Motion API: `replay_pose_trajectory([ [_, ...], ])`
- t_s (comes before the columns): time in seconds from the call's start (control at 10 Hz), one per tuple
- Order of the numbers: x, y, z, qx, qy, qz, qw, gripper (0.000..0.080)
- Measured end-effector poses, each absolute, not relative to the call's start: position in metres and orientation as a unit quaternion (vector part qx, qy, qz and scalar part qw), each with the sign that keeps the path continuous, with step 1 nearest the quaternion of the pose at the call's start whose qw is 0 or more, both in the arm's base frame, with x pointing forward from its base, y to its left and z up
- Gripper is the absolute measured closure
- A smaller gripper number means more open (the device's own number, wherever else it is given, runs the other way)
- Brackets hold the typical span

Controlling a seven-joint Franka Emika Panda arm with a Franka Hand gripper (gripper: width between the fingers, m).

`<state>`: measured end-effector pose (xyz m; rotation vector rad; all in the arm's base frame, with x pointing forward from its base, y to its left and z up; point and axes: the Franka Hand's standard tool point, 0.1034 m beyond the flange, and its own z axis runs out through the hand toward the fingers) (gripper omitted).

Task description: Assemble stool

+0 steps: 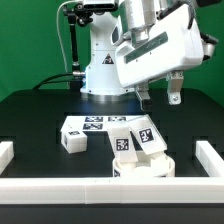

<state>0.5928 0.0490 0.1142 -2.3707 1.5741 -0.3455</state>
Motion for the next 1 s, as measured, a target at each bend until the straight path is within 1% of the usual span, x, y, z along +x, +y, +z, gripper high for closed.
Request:
replay_pose_trajectory([
  [0.1,0.593,0.049,0.114,-0.837,0.517,-0.124,0.133,0.0150],
  [0.2,0.594,0.053,0.114,-0.867,0.465,-0.131,0.123,0.0150],
  [0.3,0.595,0.054,0.115,-0.902,0.392,-0.141,0.108,0.0150],
  [0.4,0.595,0.057,0.117,-0.919,0.350,-0.146,0.102,0.0150],
  [0.5,0.596,0.061,0.120,-0.924,0.337,-0.149,0.103,0.0150],
  [0.8,0.598,0.053,0.122,-0.955,0.235,-0.157,0.085,0.0150],
  [0.9,0.599,0.053,0.121,-0.966,0.191,-0.160,0.074,0.0150],
  [1.0,0.599,0.053,0.121,-0.971,0.165,-0.161,0.069,0.0150],
])
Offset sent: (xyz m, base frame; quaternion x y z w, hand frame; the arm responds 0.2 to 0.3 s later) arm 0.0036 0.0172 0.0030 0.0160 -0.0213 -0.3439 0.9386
